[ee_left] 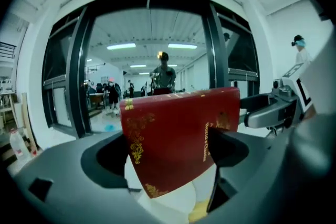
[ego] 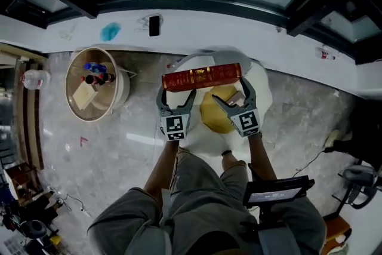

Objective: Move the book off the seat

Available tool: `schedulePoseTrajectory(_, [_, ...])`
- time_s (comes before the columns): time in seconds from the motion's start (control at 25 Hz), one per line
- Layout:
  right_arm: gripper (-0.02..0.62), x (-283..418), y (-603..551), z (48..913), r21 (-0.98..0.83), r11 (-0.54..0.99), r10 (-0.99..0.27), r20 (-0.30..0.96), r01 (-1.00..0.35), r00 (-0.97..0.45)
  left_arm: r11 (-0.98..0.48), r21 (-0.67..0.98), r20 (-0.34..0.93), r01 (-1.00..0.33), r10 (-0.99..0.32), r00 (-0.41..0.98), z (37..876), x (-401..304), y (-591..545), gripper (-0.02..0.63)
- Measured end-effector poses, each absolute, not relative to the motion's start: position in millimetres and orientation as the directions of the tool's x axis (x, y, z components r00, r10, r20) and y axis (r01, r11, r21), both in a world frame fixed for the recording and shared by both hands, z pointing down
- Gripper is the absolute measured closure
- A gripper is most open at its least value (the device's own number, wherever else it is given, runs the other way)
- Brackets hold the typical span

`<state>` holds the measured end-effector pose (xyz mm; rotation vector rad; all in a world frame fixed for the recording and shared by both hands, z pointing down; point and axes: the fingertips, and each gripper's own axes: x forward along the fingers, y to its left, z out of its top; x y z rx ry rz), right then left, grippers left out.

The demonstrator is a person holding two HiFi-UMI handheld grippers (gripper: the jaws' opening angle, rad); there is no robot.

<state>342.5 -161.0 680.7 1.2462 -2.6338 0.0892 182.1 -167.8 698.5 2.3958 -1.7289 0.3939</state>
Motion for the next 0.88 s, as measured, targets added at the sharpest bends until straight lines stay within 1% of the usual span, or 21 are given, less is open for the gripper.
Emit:
schedulePoseTrajectory(0.16, [0.103, 348, -150, 553, 0.091, 0.565, -0.824, 0.091, -0.82, -0.559, -0.345, -0.069, 0.144, -0.936, -0.932, 0.332, 568, 186, -172, 0.13])
schedulePoseTrajectory(0.32, [0.103, 357, -131, 440, 0.132, 0.497, -0.864, -0.02, -0.857, -0.504, -0.392, -0.112, 0.0, -0.913, -0.919, 0.395, 456, 196, -166, 0.13])
schedulePoseTrajectory(0.44, [0.103, 371, -112, 386, 0.143, 0.459, -0.879, -0.071, -0.877, -0.472, -0.429, -0.117, -0.093, -0.896, -0.893, 0.44, 390, 208, -150, 0.13])
schedulePoseTrajectory(0.52, [0.103, 382, -92, 365, 0.118, 0.452, -0.883, -0.084, -0.884, -0.463, -0.461, -0.123, -0.189, -0.879, -0.858, 0.477, 352, 218, -125, 0.13])
schedulePoseTrajectory(0.6, [0.103, 386, -68, 350, 0.115, 0.444, -0.886, -0.093, -0.889, -0.454, -0.491, -0.148, -0.268, -0.858, -0.815, 0.513, 327, 225, -99, 0.13])
schedulePoseTrajectory(0.72, [0.103, 384, -45, 342, 0.133, 0.428, -0.893, -0.095, -0.894, -0.441, -0.528, -0.134, -0.266, -0.838, -0.796, 0.544, 326, 227, -84, 0.13])
schedulePoseTrajectory(0.88, [0.103, 385, -35, 340, 0.113, 0.416, -0.902, -0.08, -0.902, -0.425, -0.551, -0.13, -0.26, -0.824, -0.783, 0.565, 327, 229, -78, 0.13])
